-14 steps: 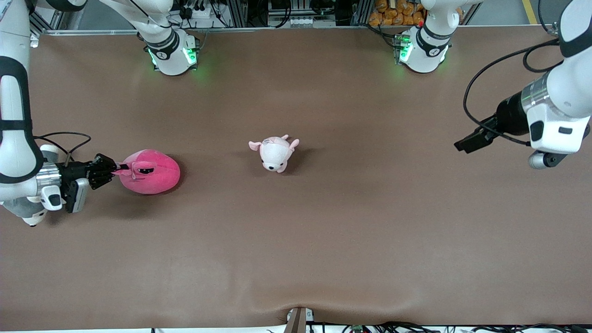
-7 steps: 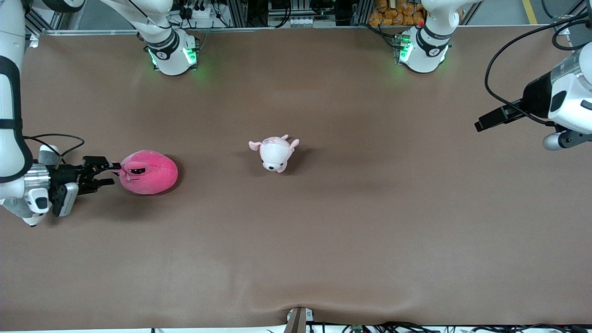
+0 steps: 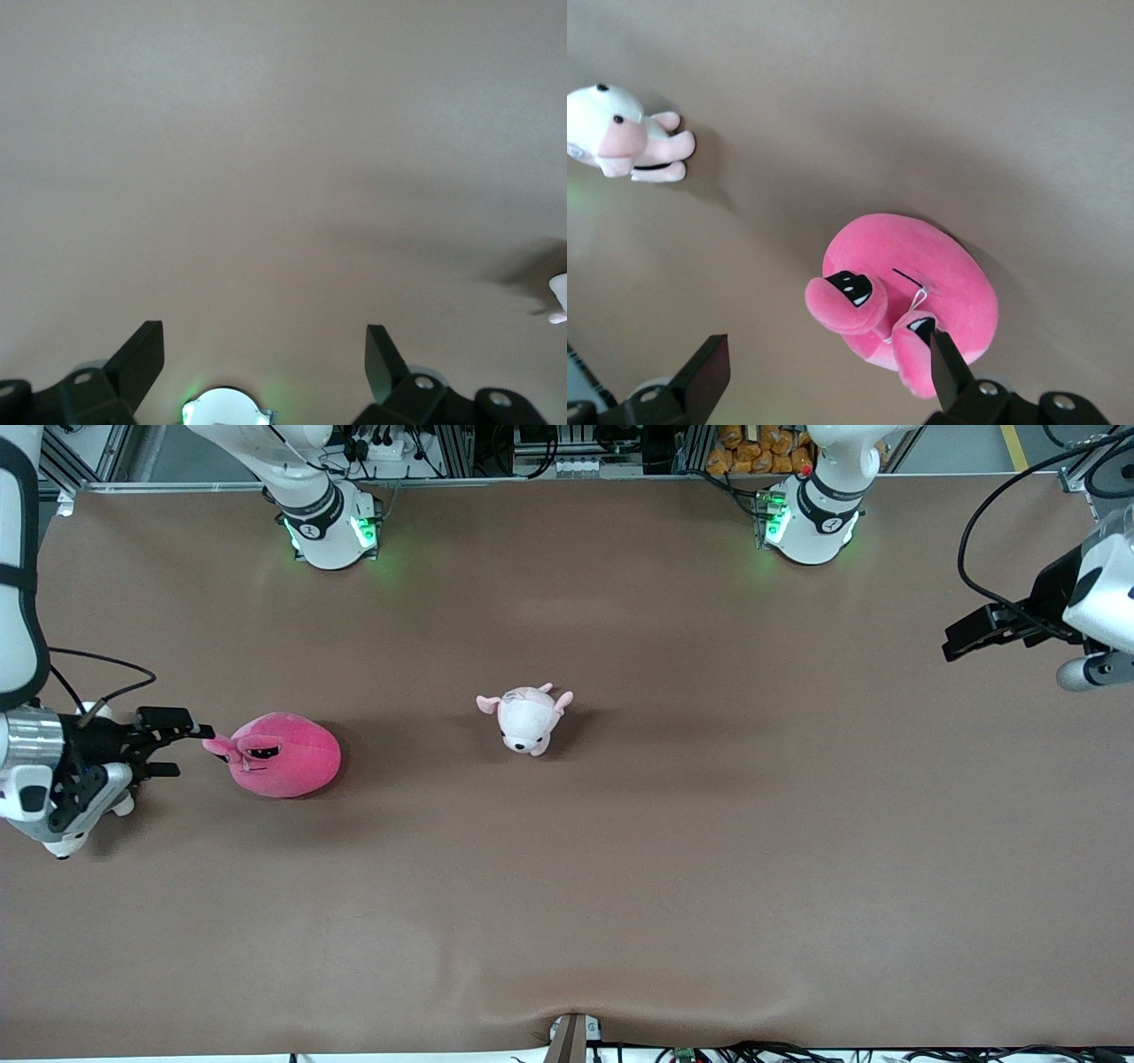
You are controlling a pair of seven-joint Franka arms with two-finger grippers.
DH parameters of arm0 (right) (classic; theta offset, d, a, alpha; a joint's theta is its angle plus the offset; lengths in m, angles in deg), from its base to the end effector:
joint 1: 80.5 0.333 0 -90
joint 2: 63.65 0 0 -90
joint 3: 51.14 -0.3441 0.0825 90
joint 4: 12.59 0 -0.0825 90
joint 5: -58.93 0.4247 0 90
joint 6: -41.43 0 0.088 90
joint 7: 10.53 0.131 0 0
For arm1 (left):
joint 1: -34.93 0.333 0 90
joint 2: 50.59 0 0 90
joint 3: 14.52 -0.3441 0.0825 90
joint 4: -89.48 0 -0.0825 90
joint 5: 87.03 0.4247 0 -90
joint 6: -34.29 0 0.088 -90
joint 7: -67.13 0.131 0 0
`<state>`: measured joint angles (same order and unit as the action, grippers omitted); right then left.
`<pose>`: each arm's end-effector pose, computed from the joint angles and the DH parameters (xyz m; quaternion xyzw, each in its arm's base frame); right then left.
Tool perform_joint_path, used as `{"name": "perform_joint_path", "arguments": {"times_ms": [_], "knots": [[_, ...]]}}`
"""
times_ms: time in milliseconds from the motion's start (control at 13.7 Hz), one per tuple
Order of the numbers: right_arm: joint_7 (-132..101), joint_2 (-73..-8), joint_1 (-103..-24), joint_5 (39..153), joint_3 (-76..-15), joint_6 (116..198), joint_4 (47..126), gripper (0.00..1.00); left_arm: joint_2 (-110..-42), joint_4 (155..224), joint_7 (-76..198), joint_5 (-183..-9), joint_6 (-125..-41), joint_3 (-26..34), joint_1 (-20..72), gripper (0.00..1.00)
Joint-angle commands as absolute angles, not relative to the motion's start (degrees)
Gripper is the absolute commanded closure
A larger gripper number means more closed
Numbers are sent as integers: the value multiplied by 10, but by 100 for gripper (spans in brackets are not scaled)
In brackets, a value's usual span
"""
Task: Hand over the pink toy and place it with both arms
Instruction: 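Lower the pink toy onto the table and open the right gripper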
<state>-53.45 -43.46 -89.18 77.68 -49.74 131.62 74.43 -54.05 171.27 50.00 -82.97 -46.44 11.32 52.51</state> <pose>0.6713 -0.0748 0.4359 -0.9436 -0.2525 0.0607 0.2055 0.5915 -0.0666 0.6549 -0.9958 -0.0816 0.0307 0.0295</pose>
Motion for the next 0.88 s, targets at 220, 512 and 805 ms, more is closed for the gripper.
{"name": "perform_joint_path", "arguments": {"times_ms": [220, 512, 805], "knots": [[-429, -524, -883, 747, -499, 1329, 760, 0, -515, 1727, 528, -818, -459, -12, 394, 0], [-339, -600, -812, 680, -463, 1326, 777, 0, -501, 1738, 546, -839, -460, -136, 306, 0], [-258, -636, -801, 640, -445, 1318, 779, 0, -469, 1778, 547, -847, -466, -147, 317, 0]]}}
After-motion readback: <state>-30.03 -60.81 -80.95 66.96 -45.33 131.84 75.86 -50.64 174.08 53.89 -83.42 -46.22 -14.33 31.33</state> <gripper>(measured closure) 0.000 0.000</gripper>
